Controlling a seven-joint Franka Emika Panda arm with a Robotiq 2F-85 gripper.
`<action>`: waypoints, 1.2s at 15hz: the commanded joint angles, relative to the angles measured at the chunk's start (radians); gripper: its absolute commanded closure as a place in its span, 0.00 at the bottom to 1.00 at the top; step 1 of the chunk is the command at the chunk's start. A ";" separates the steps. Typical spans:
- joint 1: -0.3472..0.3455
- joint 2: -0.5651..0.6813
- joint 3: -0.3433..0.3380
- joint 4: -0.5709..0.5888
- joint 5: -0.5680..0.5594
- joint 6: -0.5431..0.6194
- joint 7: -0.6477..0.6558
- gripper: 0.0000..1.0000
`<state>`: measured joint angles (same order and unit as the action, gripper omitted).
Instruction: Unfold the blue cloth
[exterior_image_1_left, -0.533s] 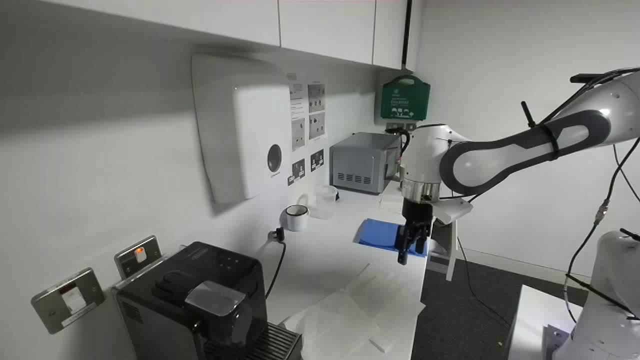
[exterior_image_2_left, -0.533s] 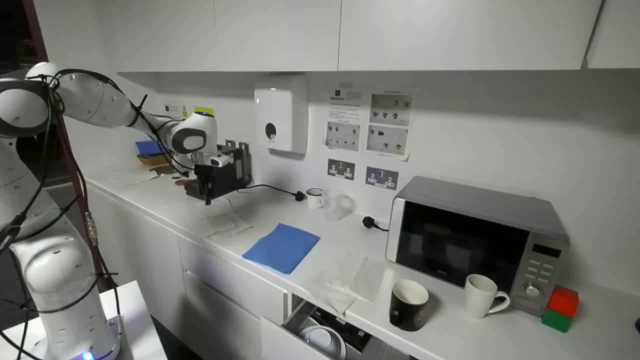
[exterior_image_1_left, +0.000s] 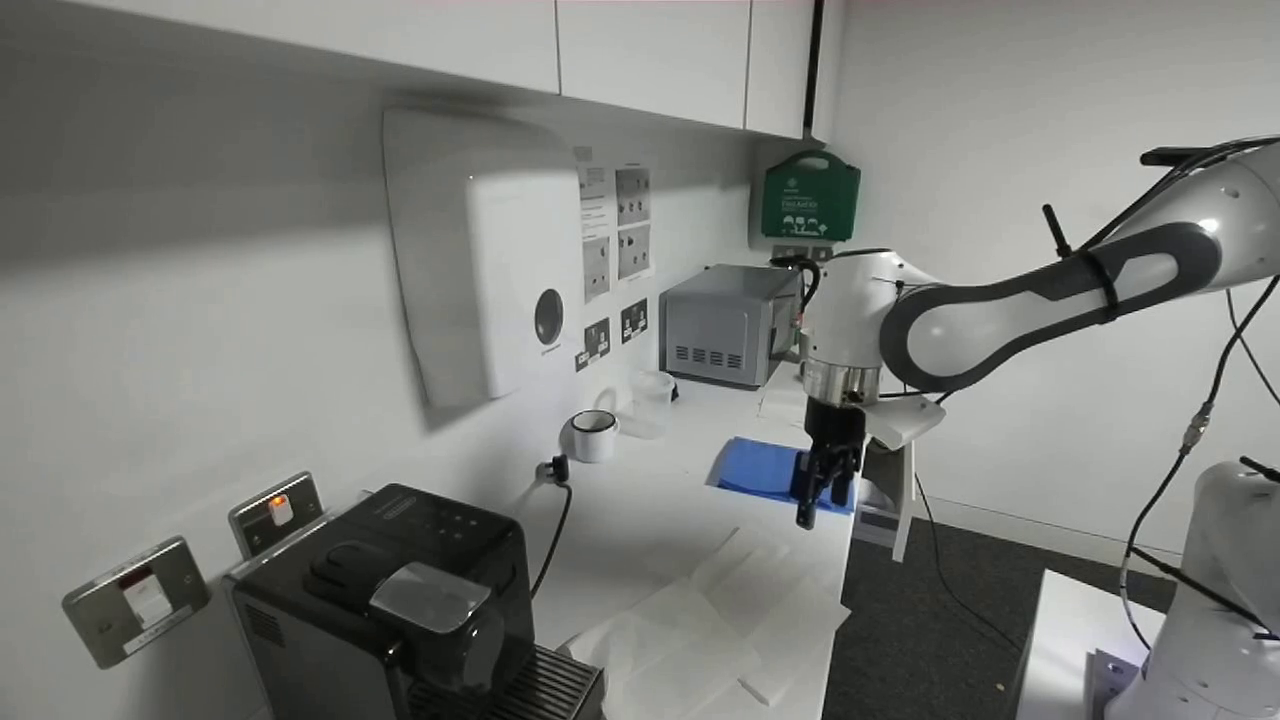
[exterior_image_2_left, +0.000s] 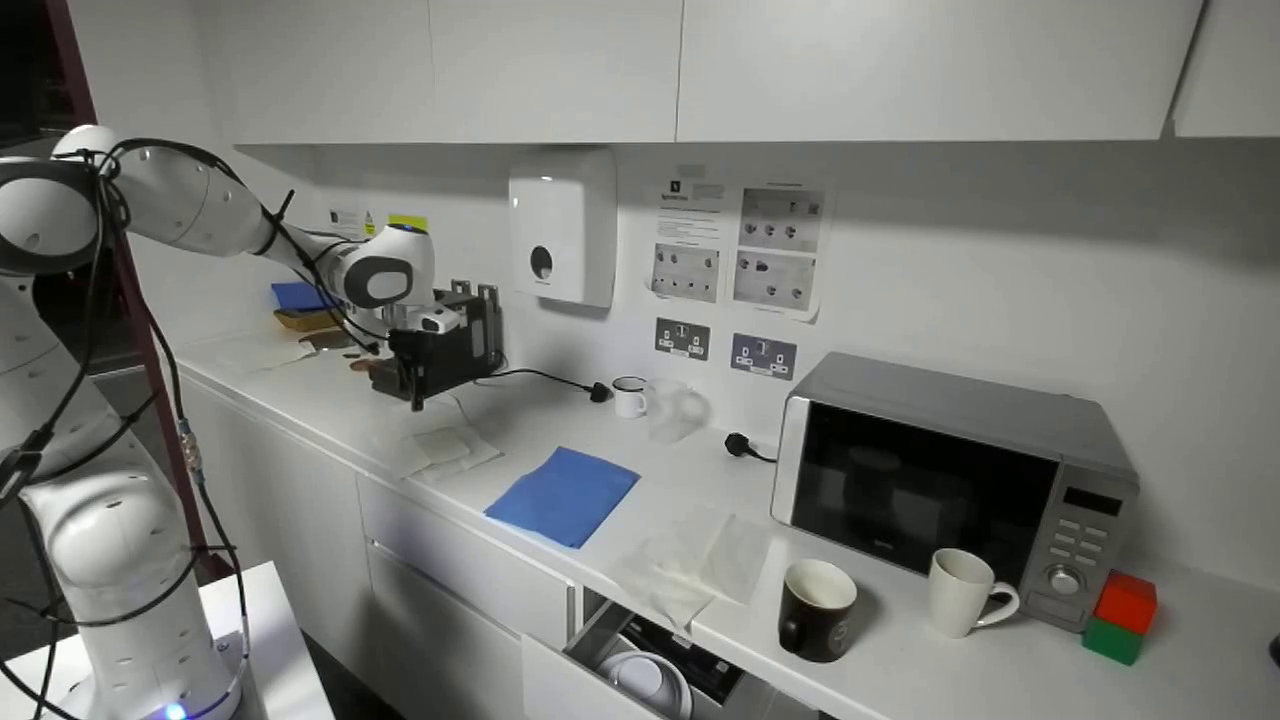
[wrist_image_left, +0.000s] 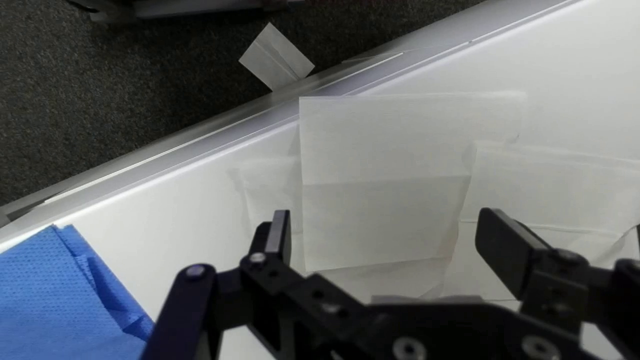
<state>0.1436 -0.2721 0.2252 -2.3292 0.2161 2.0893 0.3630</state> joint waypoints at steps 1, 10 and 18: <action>-0.011 0.014 0.013 0.008 -0.087 0.024 0.047 0.00; -0.050 0.035 0.014 0.029 -0.373 -0.010 0.128 0.00; -0.099 0.125 0.008 0.110 -0.657 -0.019 0.341 0.00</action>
<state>0.0645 -0.1977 0.2247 -2.2805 -0.3375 2.0889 0.6092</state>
